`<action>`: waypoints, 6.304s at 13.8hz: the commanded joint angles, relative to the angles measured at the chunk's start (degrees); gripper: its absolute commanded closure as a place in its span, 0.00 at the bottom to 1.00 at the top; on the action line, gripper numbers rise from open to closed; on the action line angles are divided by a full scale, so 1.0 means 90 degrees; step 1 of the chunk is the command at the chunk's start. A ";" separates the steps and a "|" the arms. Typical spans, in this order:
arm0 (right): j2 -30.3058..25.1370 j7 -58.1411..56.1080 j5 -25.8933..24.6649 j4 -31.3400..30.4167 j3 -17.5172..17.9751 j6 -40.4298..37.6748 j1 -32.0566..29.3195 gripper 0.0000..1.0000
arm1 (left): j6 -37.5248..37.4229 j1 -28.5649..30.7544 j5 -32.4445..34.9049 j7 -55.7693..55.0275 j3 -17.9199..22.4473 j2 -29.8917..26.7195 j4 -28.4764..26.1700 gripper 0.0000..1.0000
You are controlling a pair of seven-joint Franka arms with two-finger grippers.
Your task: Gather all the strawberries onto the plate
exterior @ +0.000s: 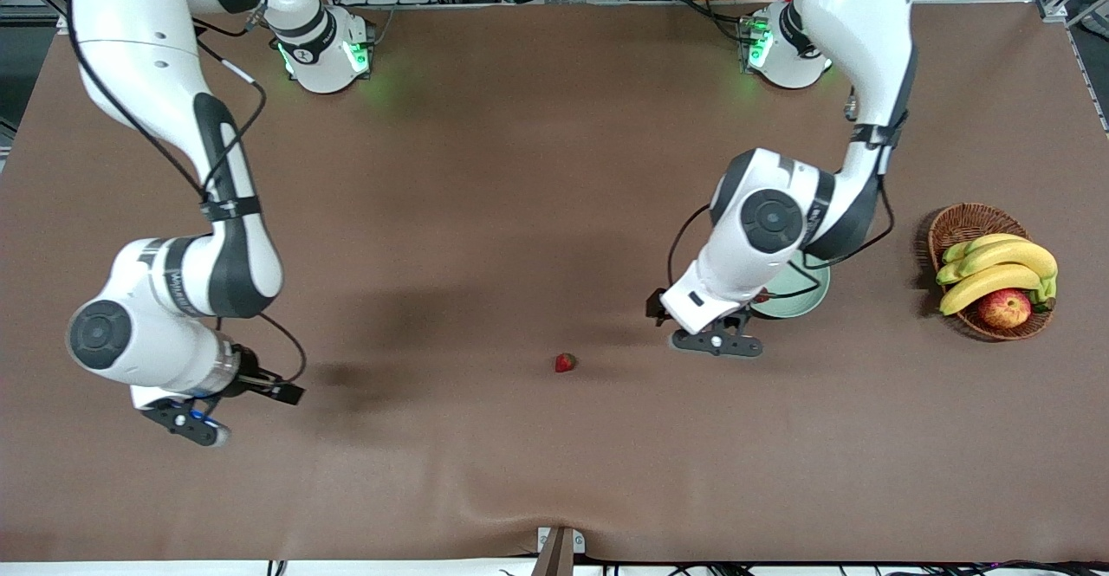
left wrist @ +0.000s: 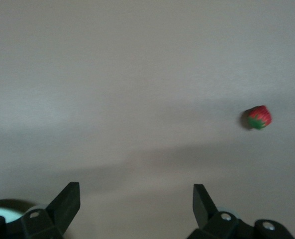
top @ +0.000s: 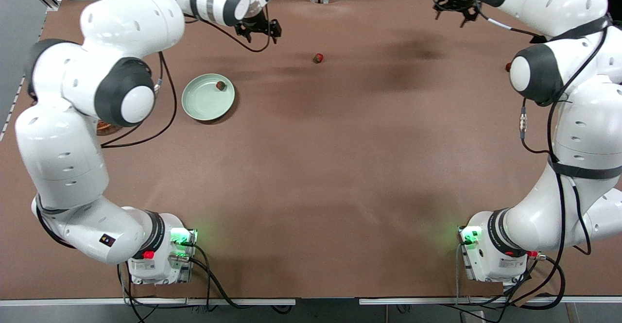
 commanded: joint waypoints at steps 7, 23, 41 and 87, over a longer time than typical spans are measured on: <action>-0.0357 -0.3499 -0.0112 -0.0995 -0.0043 0.0244 -0.1736 0.00 | 0.1711 -0.0623 -0.0150 -0.0610 -0.0042 0.1227 0.0790 0.00; 0.0063 -0.6257 -0.0093 -0.1993 -0.0033 0.2120 -0.2128 0.00 | 0.3363 -0.1161 -0.0150 -0.0797 -0.0042 0.2546 0.1415 0.31; -0.0082 -0.6160 -0.0005 -0.1788 0.0006 0.1829 -0.1875 0.87 | 0.3482 -0.1015 -0.0062 -0.0719 -0.0042 0.2293 0.1163 1.00; 0.0776 0.2940 0.1117 0.0234 -0.0854 -0.0077 0.3760 0.87 | 0.2499 0.0556 0.0045 0.0871 -0.0443 0.0391 -0.1123 1.00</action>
